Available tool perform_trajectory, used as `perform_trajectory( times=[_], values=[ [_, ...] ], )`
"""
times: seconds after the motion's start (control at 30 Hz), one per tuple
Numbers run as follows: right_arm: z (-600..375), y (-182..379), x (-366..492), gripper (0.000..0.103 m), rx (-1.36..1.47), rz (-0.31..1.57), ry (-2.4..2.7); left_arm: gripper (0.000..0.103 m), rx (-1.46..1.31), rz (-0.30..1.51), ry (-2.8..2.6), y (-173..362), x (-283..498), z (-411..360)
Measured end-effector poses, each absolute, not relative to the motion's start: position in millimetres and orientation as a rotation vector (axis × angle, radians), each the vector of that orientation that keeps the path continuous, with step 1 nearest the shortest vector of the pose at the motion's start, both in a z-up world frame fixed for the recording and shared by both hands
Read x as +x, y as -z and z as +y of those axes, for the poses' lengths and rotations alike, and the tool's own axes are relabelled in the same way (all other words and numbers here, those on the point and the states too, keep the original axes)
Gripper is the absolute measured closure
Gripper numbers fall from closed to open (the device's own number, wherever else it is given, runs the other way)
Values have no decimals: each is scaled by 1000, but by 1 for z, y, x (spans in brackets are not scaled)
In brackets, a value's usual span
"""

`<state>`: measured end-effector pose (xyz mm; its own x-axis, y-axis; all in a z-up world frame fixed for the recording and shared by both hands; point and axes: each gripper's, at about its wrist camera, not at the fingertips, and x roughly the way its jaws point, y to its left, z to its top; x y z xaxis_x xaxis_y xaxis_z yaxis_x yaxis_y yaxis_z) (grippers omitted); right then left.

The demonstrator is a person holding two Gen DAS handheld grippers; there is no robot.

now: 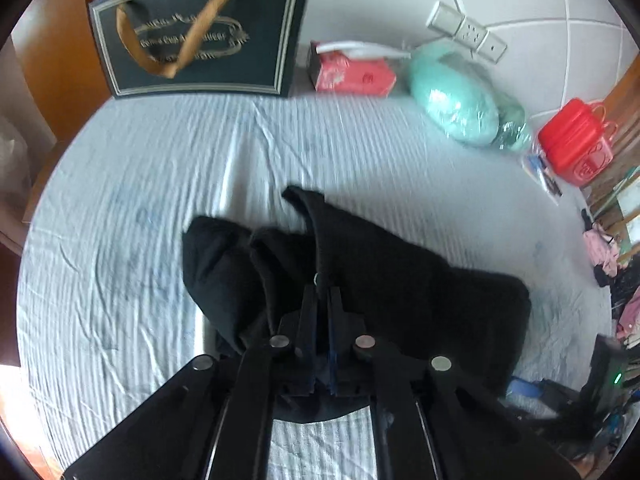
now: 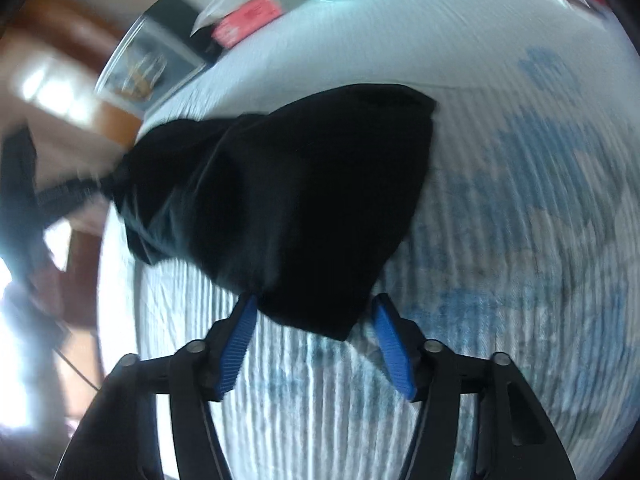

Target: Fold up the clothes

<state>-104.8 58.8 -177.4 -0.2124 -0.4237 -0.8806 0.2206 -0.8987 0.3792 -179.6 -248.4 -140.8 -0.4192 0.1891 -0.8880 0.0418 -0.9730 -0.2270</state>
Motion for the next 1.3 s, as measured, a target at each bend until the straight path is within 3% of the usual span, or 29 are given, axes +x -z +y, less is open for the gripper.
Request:
perform_trajectory(
  times=[0.03,0.07,0.1,0.13,0.37,0.4,0.5,0.67,0.8,0.83,0.87,0.93,1.03,1.07,1.13,1.23,1.3],
  values=[
    [52,176,-103,42,1628,-143,2184,99,-1633,-340,-2554,138,-180,-250],
    [46,174,-102,52,1606,-44,2217,99,-1628,-337,-2557,136,-181,-249],
    [49,172,-101,84,1611,-29,2222,99,-1623,-328,-2562,134,-181,-249],
    [54,169,-101,95,1622,-31,2221,99,-1623,-325,-2565,133,-180,-248],
    [91,152,-98,97,1700,-47,2211,99,-1666,-340,-2545,140,-150,-238],
    [96,150,-97,93,1711,-49,2209,99,-1710,-320,-2521,150,-145,-234],
    [112,142,-96,59,1745,-56,2204,99,-1861,-182,-2510,189,-139,-225],
    [131,137,-93,53,1703,-318,2184,94,-1896,-277,-2454,190,-137,-238],
    [148,123,-96,50,1654,-452,2151,92,-1740,-312,-2524,139,-129,-244],
    [153,117,-98,48,1639,-488,2140,84,-1694,-313,-2568,125,-127,-248],
    [158,112,-99,46,1625,-522,2129,66,-1663,-315,-2608,115,-125,-251],
    [166,108,-101,45,1610,-547,2144,41,-1608,-314,-2689,100,-123,-258],
    [172,114,-112,46,1636,-542,2196,40,-1603,-310,-2689,106,-131,-253],
    [170,120,-118,51,1654,-534,2205,40,-1624,-315,-2674,112,-134,-250],
    [167,127,-127,70,1675,-523,2215,40,-1661,-320,-2644,124,-136,-241],
    [148,126,-133,80,1659,-436,2238,40,-1708,-316,-2588,144,-129,-221],
    [140,121,-134,80,1645,-348,2237,40,-1723,-327,-2551,156,-122,-208]
  ],
)
